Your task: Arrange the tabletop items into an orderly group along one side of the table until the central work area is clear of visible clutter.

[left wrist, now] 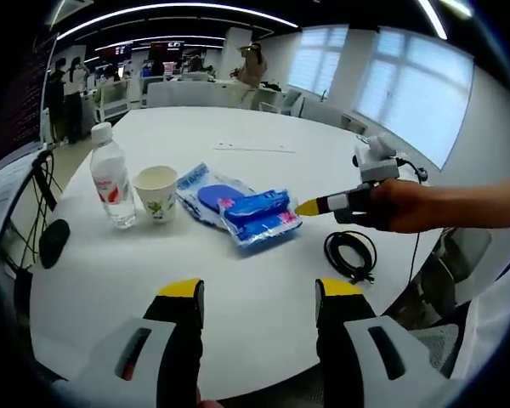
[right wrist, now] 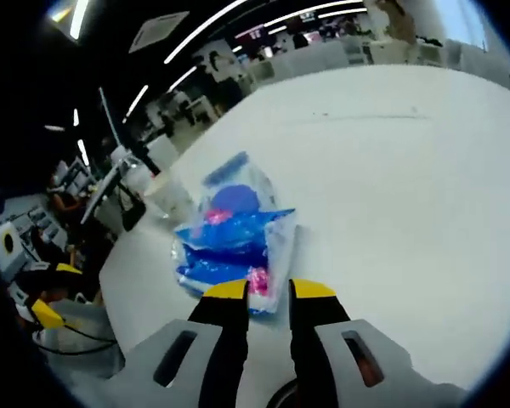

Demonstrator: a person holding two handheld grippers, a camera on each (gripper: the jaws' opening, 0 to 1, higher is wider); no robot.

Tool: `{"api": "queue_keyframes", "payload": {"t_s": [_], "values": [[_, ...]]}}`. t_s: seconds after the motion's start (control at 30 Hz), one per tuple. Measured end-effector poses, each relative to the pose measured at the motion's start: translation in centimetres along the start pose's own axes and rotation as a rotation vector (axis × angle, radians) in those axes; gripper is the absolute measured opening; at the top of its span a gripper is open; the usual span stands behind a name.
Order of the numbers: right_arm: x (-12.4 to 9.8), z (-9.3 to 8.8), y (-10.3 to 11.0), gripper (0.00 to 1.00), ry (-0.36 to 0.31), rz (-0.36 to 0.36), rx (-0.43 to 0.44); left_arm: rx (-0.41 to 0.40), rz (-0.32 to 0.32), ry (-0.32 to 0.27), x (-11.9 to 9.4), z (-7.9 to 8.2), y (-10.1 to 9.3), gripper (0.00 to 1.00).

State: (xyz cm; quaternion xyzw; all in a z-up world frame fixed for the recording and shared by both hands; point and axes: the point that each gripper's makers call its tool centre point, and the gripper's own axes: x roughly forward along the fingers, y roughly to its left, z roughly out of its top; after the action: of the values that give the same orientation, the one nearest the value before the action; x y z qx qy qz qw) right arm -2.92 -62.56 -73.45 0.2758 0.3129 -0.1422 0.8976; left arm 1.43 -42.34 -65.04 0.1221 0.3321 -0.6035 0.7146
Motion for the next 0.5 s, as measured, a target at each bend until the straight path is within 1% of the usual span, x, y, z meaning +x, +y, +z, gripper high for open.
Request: {"api": "queue_keyframes", "payload": {"t_s": [0.1, 0.17, 0.27, 0.5], "values": [[0.1, 0.2, 0.0, 0.09, -0.003, 0.006, 0.019, -0.004, 0.0, -0.002, 0.0, 0.1, 0.0, 0.52], [0.0, 0.4, -0.5, 0.01, -0.011, -0.006, 0.025, -0.003, 0.001, -0.001, 0.0, 0.0, 0.0, 0.52], [-0.4, 0.5, -1.1, 0.0, -0.023, -0.021, 0.094, -0.006, 0.0, 0.0, 0.1, -0.1, -0.1, 0.52], [-1.5, 0.8, -2.2, 0.0, -0.05, -0.033, 0.09, -0.001, -0.01, 0.006, 0.4, -0.3, -0.4, 0.52]]}}
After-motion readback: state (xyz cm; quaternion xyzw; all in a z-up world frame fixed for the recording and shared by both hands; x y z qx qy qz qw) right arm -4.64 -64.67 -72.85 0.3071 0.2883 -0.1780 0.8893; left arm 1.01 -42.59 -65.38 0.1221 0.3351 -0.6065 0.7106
